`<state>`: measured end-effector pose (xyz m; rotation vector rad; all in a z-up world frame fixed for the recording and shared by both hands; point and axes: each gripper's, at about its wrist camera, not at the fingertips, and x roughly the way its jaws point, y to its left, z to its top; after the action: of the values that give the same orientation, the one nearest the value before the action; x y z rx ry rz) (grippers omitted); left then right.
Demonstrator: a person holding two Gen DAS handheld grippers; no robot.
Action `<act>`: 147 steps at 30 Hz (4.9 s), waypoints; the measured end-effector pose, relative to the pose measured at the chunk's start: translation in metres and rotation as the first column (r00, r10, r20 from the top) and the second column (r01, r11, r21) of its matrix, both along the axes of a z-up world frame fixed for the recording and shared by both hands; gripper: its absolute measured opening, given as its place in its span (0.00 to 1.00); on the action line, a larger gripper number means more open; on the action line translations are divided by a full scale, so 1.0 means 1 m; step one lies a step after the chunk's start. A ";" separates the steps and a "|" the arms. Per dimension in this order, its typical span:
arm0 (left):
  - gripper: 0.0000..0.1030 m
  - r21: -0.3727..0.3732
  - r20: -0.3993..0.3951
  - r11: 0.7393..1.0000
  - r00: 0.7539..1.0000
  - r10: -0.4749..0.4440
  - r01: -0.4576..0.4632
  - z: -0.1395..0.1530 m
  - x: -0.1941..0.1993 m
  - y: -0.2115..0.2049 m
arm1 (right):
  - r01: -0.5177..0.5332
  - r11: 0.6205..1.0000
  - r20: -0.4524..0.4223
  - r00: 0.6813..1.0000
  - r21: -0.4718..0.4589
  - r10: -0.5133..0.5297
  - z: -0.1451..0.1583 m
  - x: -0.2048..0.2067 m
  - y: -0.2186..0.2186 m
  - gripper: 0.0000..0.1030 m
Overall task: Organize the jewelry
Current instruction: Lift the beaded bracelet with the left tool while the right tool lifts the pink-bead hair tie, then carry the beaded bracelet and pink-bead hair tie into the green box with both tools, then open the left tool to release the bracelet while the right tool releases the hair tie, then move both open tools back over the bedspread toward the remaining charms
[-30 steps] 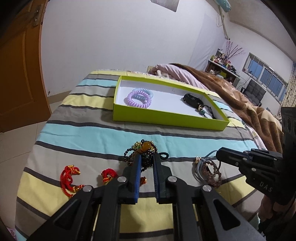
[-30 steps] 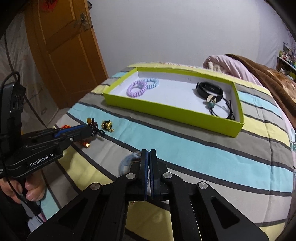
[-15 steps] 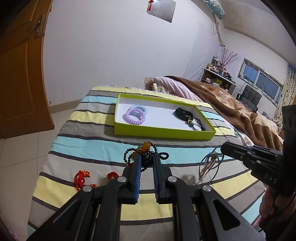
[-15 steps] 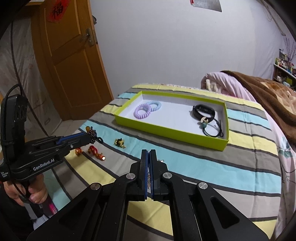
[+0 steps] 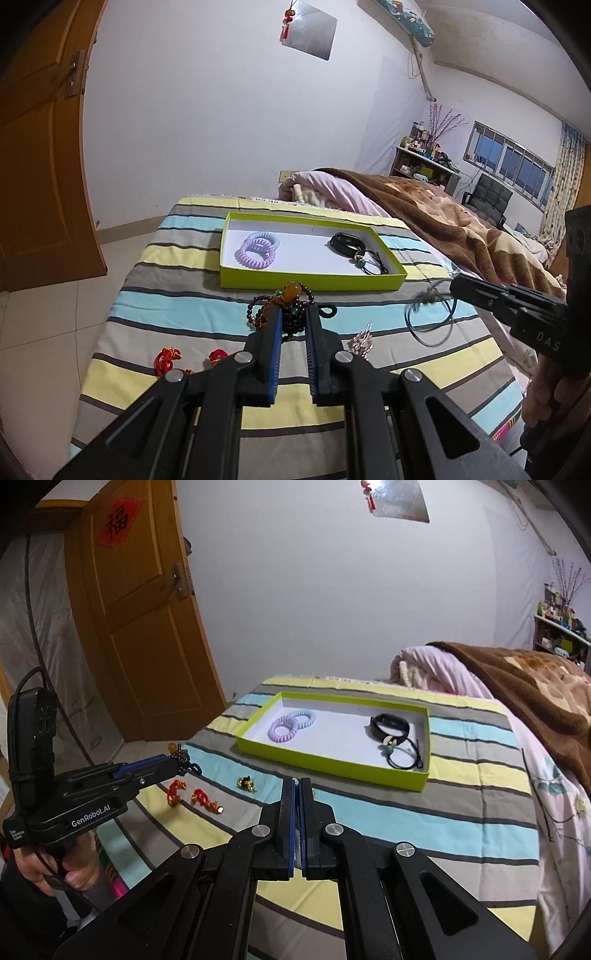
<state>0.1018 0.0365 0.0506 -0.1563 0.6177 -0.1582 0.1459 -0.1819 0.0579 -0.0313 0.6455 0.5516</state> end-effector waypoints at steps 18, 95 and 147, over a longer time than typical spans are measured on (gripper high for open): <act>0.12 0.028 0.051 0.999 0.998 -0.026 0.025 0.023 0.004 -0.014 | 0.018 1.000 0.054 0.998 0.009 -0.019 0.021 -0.002 -0.010 0.01; 0.27 0.072 -0.102 0.997 0.995 -0.016 0.023 -0.035 0.136 -0.014 | 0.132 0.989 -0.119 0.983 -0.064 -0.139 -0.052 0.145 -0.018 0.29; 0.27 0.072 -0.017 0.996 0.998 0.058 -0.056 -0.035 -0.077 0.008 | 0.125 0.992 -0.069 0.990 -0.027 -0.126 -0.052 -0.087 -0.029 0.29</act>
<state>0.0251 0.0444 0.0151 -0.1059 0.6361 -0.0792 0.0593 -0.2107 0.0062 0.0078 0.7176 0.4254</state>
